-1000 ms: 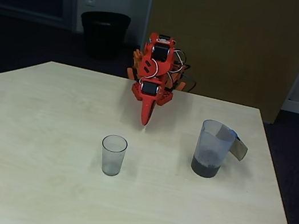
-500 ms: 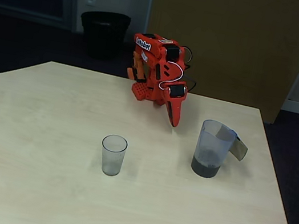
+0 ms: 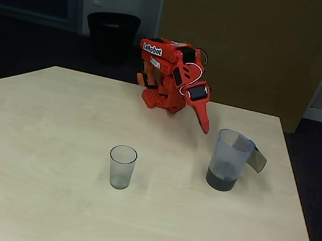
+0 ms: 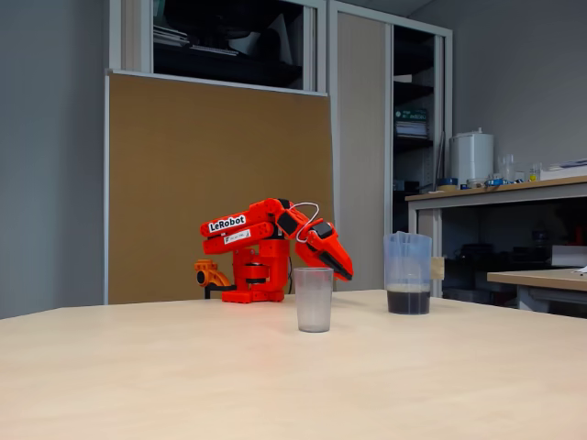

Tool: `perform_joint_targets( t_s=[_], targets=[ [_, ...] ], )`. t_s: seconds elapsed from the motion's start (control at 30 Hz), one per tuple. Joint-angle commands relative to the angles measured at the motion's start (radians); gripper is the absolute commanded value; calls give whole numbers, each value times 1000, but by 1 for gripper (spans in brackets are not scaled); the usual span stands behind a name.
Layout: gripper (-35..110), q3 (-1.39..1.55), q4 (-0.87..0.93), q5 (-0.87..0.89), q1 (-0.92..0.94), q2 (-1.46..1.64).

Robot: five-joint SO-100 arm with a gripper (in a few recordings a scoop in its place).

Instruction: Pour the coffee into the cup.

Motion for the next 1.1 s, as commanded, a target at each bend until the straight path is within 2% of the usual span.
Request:
perform_joint_targets(
  t_s=[0.0, 0.1, 0.27, 0.57, 0.77, 0.9, 1.07],
  targets=[
    [0, 3, -31, 282, 0, 20],
    [0, 3, -49, 480, -5, 14],
    [0, 3, -147, 612, -67, 12],
    [8, 6, -210, 997, -166, -31],
    [15, 6, -454, 1135, -225, -146],
    [16, -17, -634, 1146, -236, -321],
    [17, -80, -767, 1149, -235, -541]
  ],
)
